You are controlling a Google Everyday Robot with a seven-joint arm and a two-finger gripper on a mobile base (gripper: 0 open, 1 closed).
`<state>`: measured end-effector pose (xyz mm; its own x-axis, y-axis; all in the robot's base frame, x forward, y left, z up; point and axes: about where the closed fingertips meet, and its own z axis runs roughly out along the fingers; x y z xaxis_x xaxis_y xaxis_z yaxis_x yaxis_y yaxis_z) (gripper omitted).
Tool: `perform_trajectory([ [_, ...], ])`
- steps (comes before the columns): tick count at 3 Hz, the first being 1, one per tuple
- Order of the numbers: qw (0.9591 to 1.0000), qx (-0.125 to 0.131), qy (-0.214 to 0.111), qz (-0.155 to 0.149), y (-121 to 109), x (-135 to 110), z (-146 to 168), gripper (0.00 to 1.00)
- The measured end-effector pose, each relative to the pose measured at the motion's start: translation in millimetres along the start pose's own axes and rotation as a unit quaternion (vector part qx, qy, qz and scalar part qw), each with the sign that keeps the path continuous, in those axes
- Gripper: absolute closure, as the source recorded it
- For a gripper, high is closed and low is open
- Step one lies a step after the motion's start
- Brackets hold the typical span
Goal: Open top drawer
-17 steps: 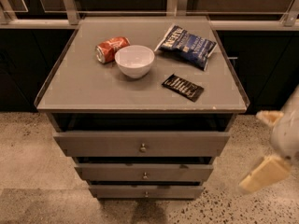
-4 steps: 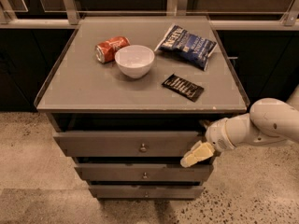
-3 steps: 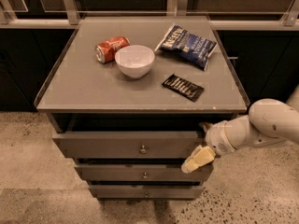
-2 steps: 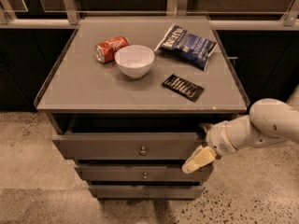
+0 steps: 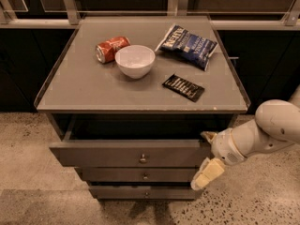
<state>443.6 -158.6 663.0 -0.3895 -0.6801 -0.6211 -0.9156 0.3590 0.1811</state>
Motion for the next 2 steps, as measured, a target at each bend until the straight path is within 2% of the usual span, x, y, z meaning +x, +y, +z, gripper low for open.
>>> perform_trajectory([
  [1,1.0000,0.000,0.000,0.000,-1,-1,0,0.00],
  [2,0.9991,0.010,0.027,-0.032,39,-2,-32,0.00],
])
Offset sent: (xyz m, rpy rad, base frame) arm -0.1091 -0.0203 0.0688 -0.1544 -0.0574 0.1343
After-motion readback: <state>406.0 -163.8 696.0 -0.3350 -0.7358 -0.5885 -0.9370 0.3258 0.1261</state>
